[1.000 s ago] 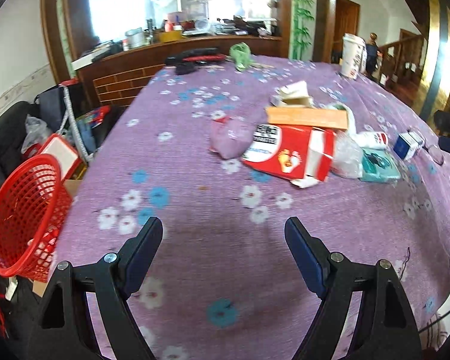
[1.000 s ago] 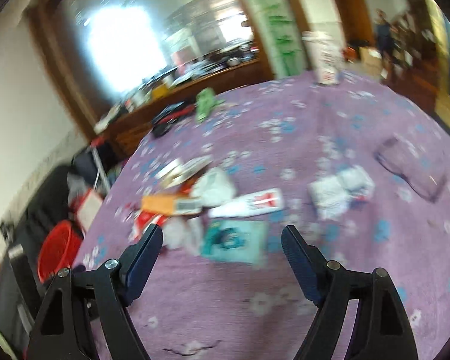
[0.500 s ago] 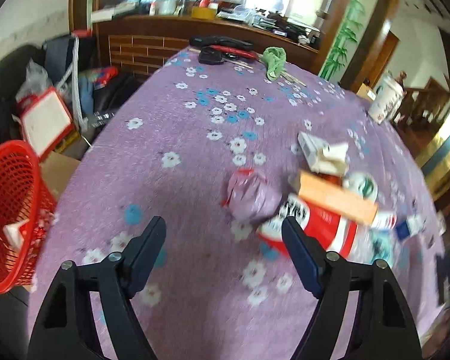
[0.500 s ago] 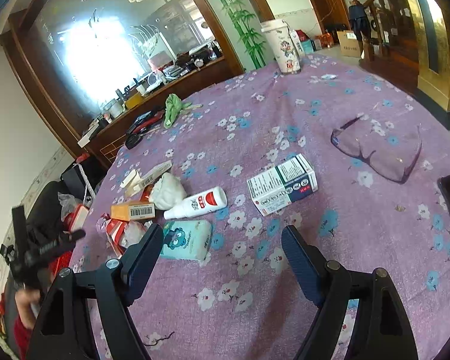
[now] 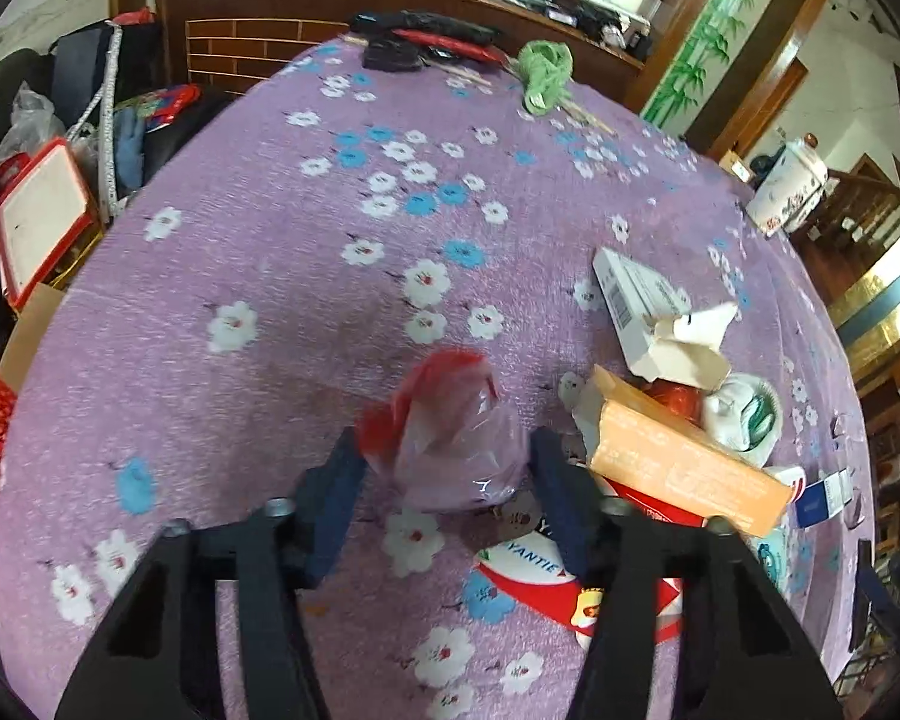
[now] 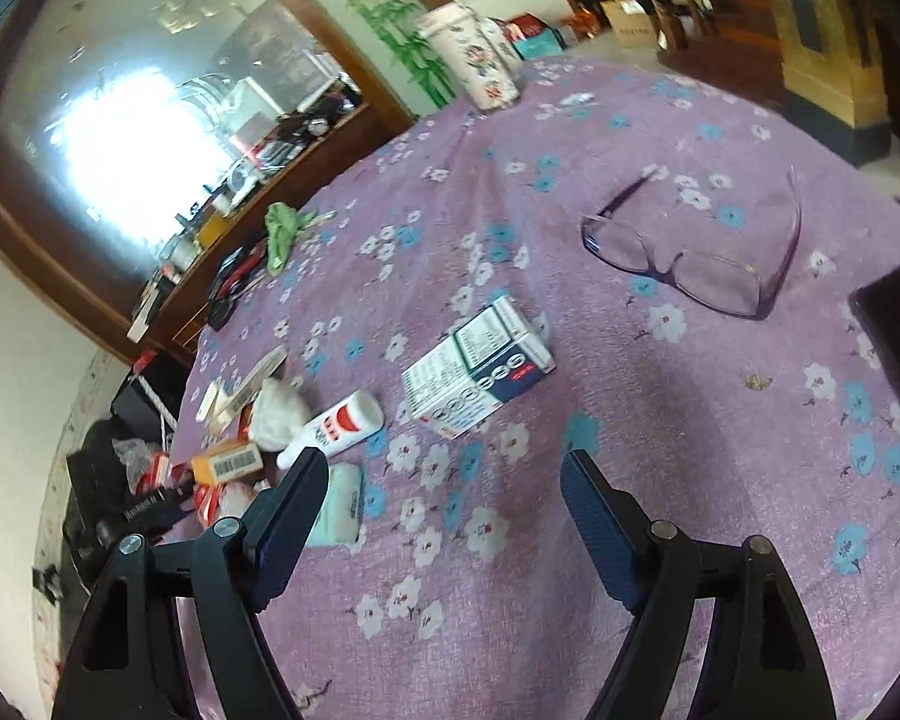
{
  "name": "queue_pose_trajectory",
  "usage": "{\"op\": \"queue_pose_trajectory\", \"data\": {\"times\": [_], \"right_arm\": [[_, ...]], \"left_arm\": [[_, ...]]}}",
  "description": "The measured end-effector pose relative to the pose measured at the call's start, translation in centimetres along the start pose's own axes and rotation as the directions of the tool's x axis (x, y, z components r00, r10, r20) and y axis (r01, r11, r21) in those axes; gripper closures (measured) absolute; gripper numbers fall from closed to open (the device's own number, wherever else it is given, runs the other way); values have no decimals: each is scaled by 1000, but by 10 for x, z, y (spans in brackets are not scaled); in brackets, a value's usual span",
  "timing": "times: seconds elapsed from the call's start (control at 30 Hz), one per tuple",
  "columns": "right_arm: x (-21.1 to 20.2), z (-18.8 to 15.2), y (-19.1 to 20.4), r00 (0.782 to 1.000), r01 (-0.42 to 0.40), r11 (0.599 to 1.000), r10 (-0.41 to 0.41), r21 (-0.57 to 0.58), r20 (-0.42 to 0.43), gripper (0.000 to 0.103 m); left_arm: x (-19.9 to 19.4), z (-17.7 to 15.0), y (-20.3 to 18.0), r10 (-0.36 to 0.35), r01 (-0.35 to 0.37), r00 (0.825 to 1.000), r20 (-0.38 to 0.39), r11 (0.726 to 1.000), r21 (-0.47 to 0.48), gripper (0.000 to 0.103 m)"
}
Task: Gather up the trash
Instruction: 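Grasp the pink plastic bag with the left tool while the right tool grasps the white medicine box, then lift the pink bag with the left tool while the right tool lifts the medicine box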
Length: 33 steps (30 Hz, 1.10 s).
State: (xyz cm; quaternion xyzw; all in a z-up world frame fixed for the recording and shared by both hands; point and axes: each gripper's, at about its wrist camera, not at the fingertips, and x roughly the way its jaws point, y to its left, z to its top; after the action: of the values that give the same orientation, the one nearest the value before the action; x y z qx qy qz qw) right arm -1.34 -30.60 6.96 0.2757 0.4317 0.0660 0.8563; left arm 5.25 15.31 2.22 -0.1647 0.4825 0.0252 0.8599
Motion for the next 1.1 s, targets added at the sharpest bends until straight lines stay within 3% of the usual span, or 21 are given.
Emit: {"op": "queue_pose_trajectory", "data": {"times": [0.17, 0.4, 0.53, 0.6, 0.7, 0.73, 0.87, 1.1], "right_arm": [[21, 18, -4, 999, 28, 998, -26, 60, -42, 22], [56, 40, 1, 989, 126, 987, -118, 98, -86, 22], [75, 50, 18, 973, 222, 974, -218, 47, -81, 22], [90, 54, 29, 952, 294, 956, -294, -18, -89, 27], [106, 50, 34, 934, 330, 941, -337, -70, -121, 34], [107, 47, 36, 934, 329, 940, -338, -90, -115, 34], [90, 36, 43, 939, 321, 936, -334, -146, -78, 62], [48, 5, 54, 979, 192, 964, -201, -185, -28, 64]], "left_arm": [[1, -5, -4, 17, -19, 999, 39, 999, 43, 61], [-41, -20, -1, 60, -81, 978, 198, 992, 99, 61], [-63, -35, -1, 69, -107, 962, 265, 986, 130, 61], [-69, -42, -3, 68, -114, 957, 282, 982, 148, 61], [-75, -53, -6, 56, -110, 956, 289, 979, 174, 61], [-76, -56, -7, 53, -109, 956, 290, 978, 180, 61], [-77, -69, -11, 37, -97, 958, 283, 975, 202, 61], [-76, -87, -17, 22, -80, 965, 262, 974, 214, 61]]}}
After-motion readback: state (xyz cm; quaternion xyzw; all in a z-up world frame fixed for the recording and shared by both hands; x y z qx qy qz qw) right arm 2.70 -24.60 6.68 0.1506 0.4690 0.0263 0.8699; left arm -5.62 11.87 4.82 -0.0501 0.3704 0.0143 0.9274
